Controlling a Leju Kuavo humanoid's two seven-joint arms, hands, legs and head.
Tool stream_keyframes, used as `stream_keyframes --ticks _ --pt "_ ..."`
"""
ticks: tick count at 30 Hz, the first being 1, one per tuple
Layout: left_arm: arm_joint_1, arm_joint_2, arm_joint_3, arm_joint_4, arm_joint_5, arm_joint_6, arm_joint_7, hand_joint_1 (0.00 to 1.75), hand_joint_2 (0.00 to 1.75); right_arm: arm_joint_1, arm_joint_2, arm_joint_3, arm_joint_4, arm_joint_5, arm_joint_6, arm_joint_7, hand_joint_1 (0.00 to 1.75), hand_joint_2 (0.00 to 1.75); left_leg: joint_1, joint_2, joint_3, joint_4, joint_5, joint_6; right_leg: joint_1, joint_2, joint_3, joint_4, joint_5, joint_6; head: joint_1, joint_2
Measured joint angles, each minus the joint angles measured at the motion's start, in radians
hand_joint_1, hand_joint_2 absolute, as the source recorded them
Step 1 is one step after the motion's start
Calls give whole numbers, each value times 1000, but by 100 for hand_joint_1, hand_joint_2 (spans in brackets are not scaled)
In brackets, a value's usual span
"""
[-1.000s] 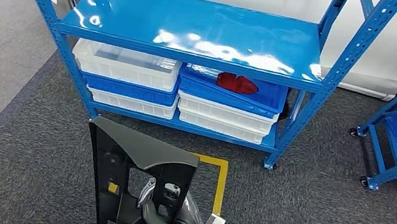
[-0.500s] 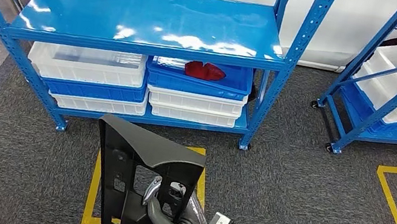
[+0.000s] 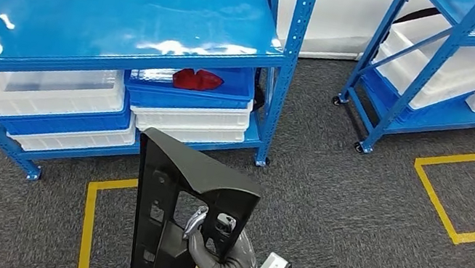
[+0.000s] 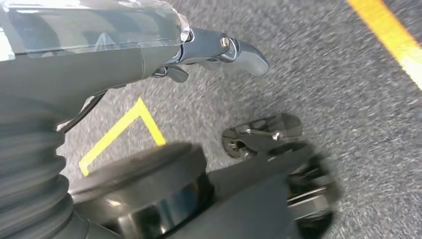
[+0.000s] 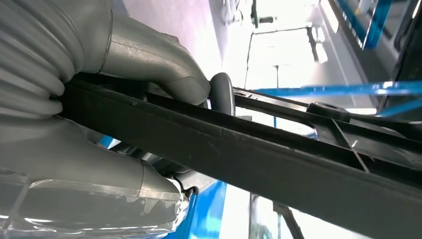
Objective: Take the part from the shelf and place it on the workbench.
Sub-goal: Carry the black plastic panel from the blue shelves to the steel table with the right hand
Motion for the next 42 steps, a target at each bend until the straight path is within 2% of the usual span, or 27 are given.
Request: stream_keyframes --ticks 2,3,5,6,8,10,12,13,14,16,18,19,21,23,25,26,27,28,29,30,32,34,36,37,39,40,42 --pt "-1 1 0 0 0 0 -1 0 175 0 0 -1 -4 1 0 -1 136 175 3 -47 51 -117 42 8 0 25 -6 4 1 9 0 0" --pt "-2 1 0 0 0 0 -1 0 175 1 0 -2 -5 1 0 -2 136 175 3 -63 59 -138 43 11 -1 35 -11 5 3 16 0 0" --pt "-3 1 0 0 0 -1 -2 0 175 4 0 -6 -7 3 1 -3 136 175 2 -54 61 -146 43 18 -4 57 -21 3 10 32 0 0" --pt "-4 0 0 0 0 -2 -2 0 175 6 0 -8 -7 3 3 -4 136 175 4 -42 61 -152 46 24 -4 54 -24 5 9 38 0 0" --pt "-5 -1 0 -1 2 -3 -3 0 175 7 0 -14 -10 4 8 -7 136 175 7 -15 64 -162 53 38 0 5 -51 56 -24 46 0 0" --pt "-1 -2 0 -1 6 -2 -3 0 175 7 -1 -17 -11 4 17 -10 136 175 4 16 64 -164 54 45 -1 -53 -113 186 -91 51 0 0" --pt "4 -1 1 -1 10 0 -4 0 175 8 -1 -18 -9 4 23 -11 136 175 1 45 63 -163 52 45 -6 -68 -161 287 -124 58 0 0" --pt "5 -1 1 -1 13 0 -4 0 175 9 -1 -19 -8 4 25 -12 136 175 1 58 63 -162 51 45 -8 -72 -157 284 -113 59 0 0" --pt "5 -1 2 -1 14 1 -5 0 175 9 -1 -19 -6 4 28 -12 136 175 1 70 64 -161 49 43 -8 -78 -132 241 -87 59 0 0" --pt "4 -1 2 -1 16 1 -8 0 175 7 -1 -20 -4 4 35 -13 136 175 -2 89 65 -156 43 36 -4 -113 -50 95 -31 50 0 0" --pt "5 -1 3 -1 19 1 -11 0 175 4 0 -21 -3 3 39 -14 136 175 -5 103 67 -151 38 26 3 -138 -8 12 -11 38 0 0" --pt "5 -1 4 -1 20 2 -11 0 175 3 0 -21 -3 3 39 -15 136 175 -6 110 68 -151 37 21 7 -137 -9 9 -13 32 0 0" --pt "4 -1 5 -1 22 3 -12 0 175 3 1 -22 -3 2 41 -15 136 175 -4 121 71 -150 32 9 5 -116 -11 3 -7 22 0 0" --pt "4 -1 6 -2 23 3 -13 0 175 0 2 -23 -2 1 45 -16 136 175 -1 93 58 -109 -2 1 -2 -95 -8 -5 -1 9 0 0" --pt "8 -1 6 -2 25 3 -14 0 175 -4 3 -23 1 -3 50 -18 136 175 1 45 5 15 -70 -5 -5 -74 -7 -8 3 1 0 0" --pt "11 -1 6 -2 25 3 -14 0 175 -5 3 -23 3 -4 53 -19 136 175 1 33 -28 86 -99 -7 -4 -62 -8 -8 4 0 0 0" --pt "14 0 7 -2 25 3 -14 0 175 -5 3 -23 6 -6 54 -19 136 175 1 28 -53 136 -111 -8 -4 -48 -8 -7 4 0 0 0" --pt "17 0 7 -2 26 3 -14 0 175 -5 3 -23 9 -7 55 -20 136 175 2 26 -60 147 -102 -8 -4 -34 -8 -6 4 0 0 0" --pt "18 0 7 -2 26 3 -14 0 175 -5 3 -23 11 -9 56 -21 136 175 2 23 -49 117 -72 -7 -4 -20 -7 -5 4 1 0 0" --pt "18 0 8 -2 26 3 -14 0 175 -5 3 -23 13 -10 56 -23 136 175 4 14 -21 52 -31 -6 -4 -6 -5 -4 3 2 0 0" --pt "19 1 9 -3 26 3 -15 0 175 -7 3 -23 14 -12 56 -27 136 175 9 -36 38 -86 28 -1 -4 20 -7 2 2 11 0 0" --pt "19 1 10 -3 25 3 -15 0 175 -8 3 -23 15 -14 56 -31 136 175 10 -70 58 -141 37 5 -5 40 -18 5 6 25 0 0" --pt "17 0 10 -3 24 3 -15 0 175 -8 1 -23 16 -16 56 -33 136 175 9 -53 59 -145 39 16 -8 56 -27 4 11 39 0 0" --pt "16 0 10 -3 23 3 -15 0 175 -7 -1 -24 16 -17 56 -34 136 175 9 -41 60 -148 42 23 -7 44 -32 11 6 45 0 0" --pt "15 -1 10 -3 21 3 -14 0 175 -7 -3 -24 16 -18 56 -36 136 175 9 -12 61 -154 47 36 -6 -14 -66 82 -37 53 0 0" --pt "16 -1 10 -3 20 3 -13 0 175 -6 -3 -24 16 -19 56 -37 136 175 6 3 61 -155 47 40 -5 -46 -98 148 -72 56 0 0" --pt "20 -1 10 -3 17 4 -12 0 175 -3 -4 -24 16 -19 55 -38 136 175 1 35 60 -154 45 43 -7 -68 -162 281 -125 61 0 0"
